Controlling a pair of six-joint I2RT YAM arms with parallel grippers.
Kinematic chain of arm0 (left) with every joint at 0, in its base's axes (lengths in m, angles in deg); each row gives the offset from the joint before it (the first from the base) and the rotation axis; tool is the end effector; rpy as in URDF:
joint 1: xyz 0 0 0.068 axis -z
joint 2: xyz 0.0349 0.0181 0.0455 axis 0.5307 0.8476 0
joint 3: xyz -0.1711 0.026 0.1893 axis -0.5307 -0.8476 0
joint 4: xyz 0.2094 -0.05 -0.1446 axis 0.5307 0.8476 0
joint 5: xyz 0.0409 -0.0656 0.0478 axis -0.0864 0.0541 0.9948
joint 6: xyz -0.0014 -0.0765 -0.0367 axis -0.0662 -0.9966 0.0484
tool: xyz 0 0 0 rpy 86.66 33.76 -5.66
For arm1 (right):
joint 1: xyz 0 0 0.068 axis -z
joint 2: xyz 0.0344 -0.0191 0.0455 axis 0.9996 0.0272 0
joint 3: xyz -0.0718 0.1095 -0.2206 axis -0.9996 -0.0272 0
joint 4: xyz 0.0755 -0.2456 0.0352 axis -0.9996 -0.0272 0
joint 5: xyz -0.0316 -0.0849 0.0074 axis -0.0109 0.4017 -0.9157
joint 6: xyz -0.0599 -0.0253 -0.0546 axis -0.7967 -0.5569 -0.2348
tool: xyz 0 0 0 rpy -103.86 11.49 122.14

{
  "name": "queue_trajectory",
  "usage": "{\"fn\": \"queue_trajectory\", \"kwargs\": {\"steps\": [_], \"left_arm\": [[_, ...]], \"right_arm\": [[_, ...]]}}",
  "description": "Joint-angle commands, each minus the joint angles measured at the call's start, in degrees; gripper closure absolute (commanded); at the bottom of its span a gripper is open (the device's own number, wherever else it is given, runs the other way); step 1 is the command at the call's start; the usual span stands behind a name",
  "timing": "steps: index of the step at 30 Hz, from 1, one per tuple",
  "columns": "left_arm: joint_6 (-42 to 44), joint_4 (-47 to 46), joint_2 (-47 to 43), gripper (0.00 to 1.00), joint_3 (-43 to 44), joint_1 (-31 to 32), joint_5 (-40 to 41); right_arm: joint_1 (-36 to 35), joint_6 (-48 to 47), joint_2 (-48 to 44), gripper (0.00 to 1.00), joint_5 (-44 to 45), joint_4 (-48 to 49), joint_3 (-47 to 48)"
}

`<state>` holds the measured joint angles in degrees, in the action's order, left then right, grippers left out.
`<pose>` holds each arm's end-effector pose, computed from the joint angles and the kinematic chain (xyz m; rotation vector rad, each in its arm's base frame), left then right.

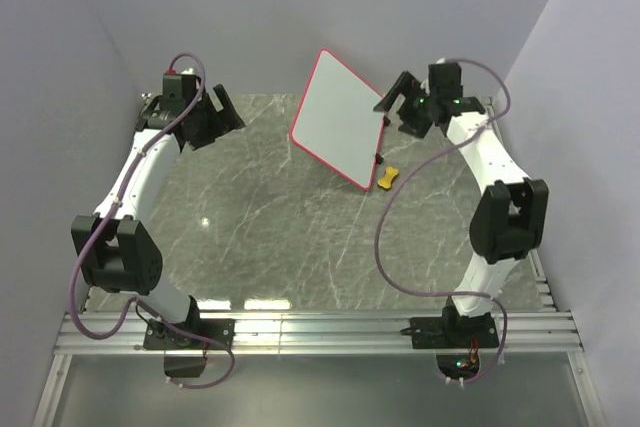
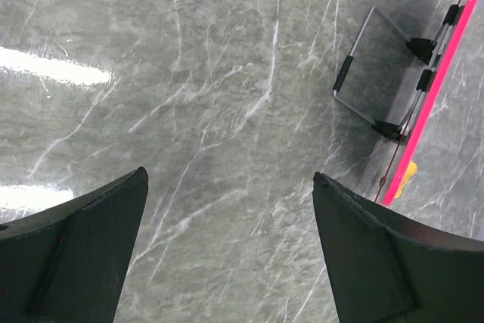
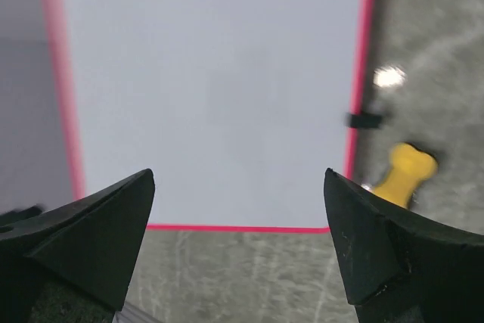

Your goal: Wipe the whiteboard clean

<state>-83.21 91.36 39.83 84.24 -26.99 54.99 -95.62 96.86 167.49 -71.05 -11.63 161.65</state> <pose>0.3755 -0.0419 0.3027 -0.4856 2.2760 -0.4654 0.4342 0.0764 0.2672 0.4806 2.3168 0.7357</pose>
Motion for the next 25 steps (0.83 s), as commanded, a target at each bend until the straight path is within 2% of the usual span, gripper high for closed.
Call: {"fn": "queue_trajectory", "kwargs": {"steps": [1, 4, 8, 9, 15, 22, 25], "left_arm": [[0.78, -0.7, 0.33, 0.05, 3.82, 0.04, -0.84], [1.49, -0.08, 0.86, 0.05, 4.18, -0.05, 0.74], [2.01, 0.36, 1.04, 0.06, 4.0, -0.05, 3.2], [1.93, 0.44, 1.21, 0.06, 4.0, -0.05, 3.55], [1.93, 0.53, 2.09, 0.06, 3.82, -0.05, 3.91], [3.42, 0.71, 1.21, 0.06, 3.03, -0.05, 5.05], [5.61, 1.32, 1.3, 0.05, 3.64, -0.05, 6.28]], "right_arm": [[0.5, -1.72, -6.55, 0.0, -7.43, 4.4, 3.58], [0.85, 0.47, -9.71, 0.0, -7.82, 8.52, 0.43], [0.85, 3.29, -18.23, 0.0, -6.66, 21.5, -12.55], [0.76, 2.85, -20.16, 0.0, -6.58, 22.24, -13.9], [0.85, -0.31, -23.69, 0.0, -4.82, 21.28, -17.25], [1.29, 1.0, -24.84, 0.0, -5.44, 22.33, -19.01], [1.64, 3.54, -23.96, 0.0, 1.73, 18.31, -16.65]]}}
